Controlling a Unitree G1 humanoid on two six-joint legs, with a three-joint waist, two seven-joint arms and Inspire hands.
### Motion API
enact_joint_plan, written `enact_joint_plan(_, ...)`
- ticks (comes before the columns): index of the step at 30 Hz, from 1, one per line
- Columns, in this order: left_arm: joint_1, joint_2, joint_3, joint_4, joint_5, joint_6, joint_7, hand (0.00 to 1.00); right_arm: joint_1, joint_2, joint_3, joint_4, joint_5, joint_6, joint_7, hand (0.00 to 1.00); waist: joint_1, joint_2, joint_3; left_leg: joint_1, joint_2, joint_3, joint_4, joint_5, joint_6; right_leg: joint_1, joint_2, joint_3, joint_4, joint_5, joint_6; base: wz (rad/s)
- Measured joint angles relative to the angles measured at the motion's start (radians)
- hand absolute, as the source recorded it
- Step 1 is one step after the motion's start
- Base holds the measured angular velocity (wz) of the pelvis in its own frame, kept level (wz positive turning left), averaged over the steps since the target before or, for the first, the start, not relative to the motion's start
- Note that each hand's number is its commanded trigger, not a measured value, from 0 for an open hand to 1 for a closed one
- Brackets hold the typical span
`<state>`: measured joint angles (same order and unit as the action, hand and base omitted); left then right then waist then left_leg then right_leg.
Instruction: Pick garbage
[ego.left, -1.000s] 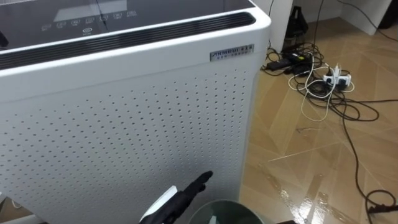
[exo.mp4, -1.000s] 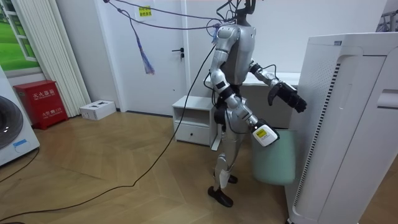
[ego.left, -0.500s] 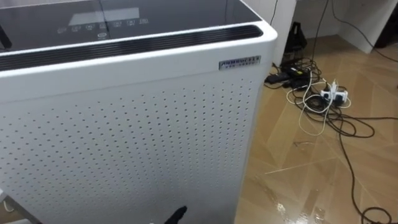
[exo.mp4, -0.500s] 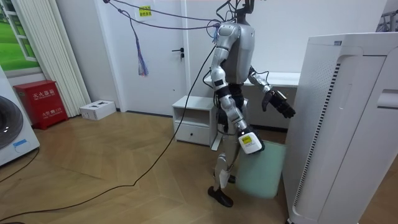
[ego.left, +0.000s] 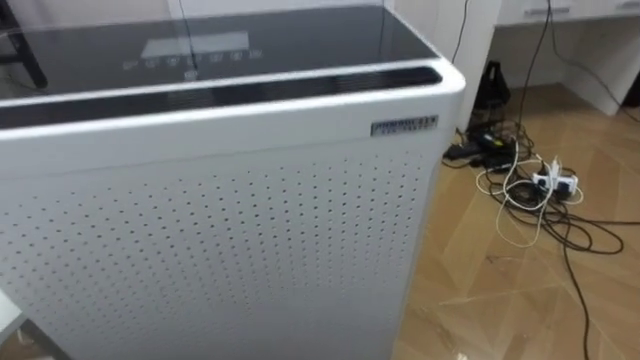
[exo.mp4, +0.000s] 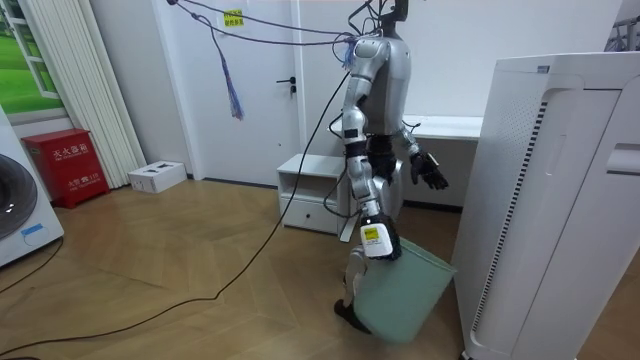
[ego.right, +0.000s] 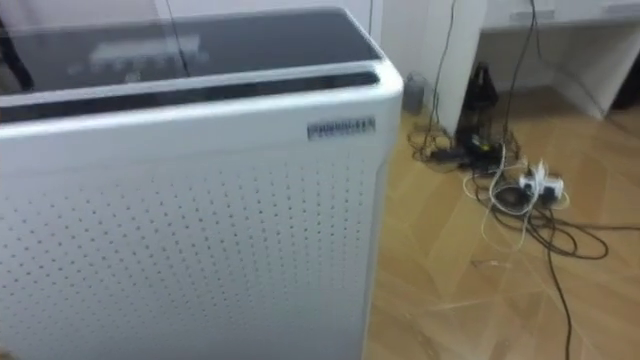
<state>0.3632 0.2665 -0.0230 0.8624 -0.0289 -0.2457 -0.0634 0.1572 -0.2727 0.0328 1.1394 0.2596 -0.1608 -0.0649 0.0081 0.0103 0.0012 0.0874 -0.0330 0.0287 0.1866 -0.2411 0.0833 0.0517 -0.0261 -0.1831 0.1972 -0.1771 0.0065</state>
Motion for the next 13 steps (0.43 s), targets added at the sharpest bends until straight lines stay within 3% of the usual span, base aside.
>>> enact_joint_plan(5,0.010,-0.045,0.065,0.128,-0.006,0.048,0.035,0.00,0.004,0.027,-0.020,0.052,0.027,0.011,-0.020,1.00,0.009,0.005,-0.0004,0.012,0.001,-0.013,0.002,-0.002,-0.003,0.023,0.002,-0.017,-0.013,0.000,0.000,0.10)
enact_joint_plan(13,-0.017,-0.095,0.148,0.287,0.026,0.220,0.081,0.00,0.017,0.083,-0.120,0.106,0.136,0.079,-0.005,1.00,0.012,0.002,-0.0002,0.035,0.000,-0.032,-0.005,-0.004,-0.007,0.053,0.001,-0.036,-0.029,-0.003,-0.002,0.06)
